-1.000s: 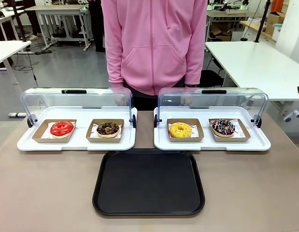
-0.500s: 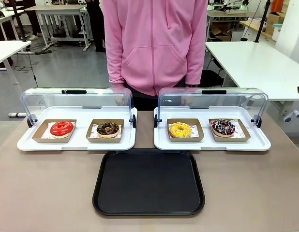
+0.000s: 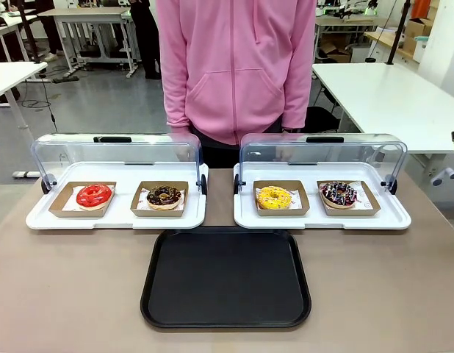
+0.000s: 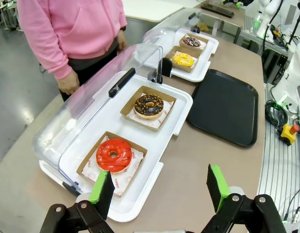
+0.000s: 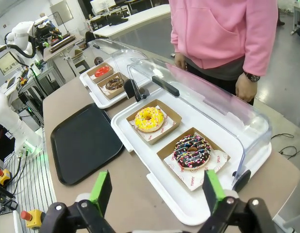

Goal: Move the fourth donut from the left to the tray.
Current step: Pick up the Paper togo box containing the Donut indicated by the person and place it on the Handle tray.

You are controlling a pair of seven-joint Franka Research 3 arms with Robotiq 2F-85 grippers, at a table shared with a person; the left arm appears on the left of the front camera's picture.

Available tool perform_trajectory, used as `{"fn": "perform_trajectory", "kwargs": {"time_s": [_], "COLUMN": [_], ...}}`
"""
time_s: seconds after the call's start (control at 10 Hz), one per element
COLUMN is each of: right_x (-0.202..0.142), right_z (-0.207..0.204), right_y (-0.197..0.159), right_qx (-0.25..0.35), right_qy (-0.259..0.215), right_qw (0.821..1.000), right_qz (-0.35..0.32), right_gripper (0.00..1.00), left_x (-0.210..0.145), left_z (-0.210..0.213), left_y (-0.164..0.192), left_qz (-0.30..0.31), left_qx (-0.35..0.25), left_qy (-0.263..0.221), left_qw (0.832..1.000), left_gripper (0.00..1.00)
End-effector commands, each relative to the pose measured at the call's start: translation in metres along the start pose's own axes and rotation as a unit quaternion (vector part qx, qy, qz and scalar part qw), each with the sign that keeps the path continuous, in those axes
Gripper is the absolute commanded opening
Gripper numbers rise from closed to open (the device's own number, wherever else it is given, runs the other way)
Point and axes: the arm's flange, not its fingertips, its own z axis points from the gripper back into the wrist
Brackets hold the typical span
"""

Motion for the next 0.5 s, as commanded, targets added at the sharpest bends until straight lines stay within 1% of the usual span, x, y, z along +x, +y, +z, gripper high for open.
{"fn": "perform_trajectory", "kwargs": {"time_s": [0.0,0.4], "right_x": [0.0019,0.0019], "right_z": [-0.0015,-0.0015], "right_y": [-0.0012,-0.0012], "right_qx": [0.001,0.001], "right_qy": [-0.015,-0.015], "right_qw": [1.0,1.0], "right_qz": [0.007,0.007], "right_gripper": [1.0,1.0], "left_x": [0.0019,0.0019], "left_z": [0.0011,0.0011], "left_y": [0.0001,0.0001], "left_qz": [0.0,0.0], "left_qx": [-0.002,-0.002], "left_qy": [-0.007,-0.007], "left_qw": [1.0,1.0], "left_gripper": [1.0,1.0]}}
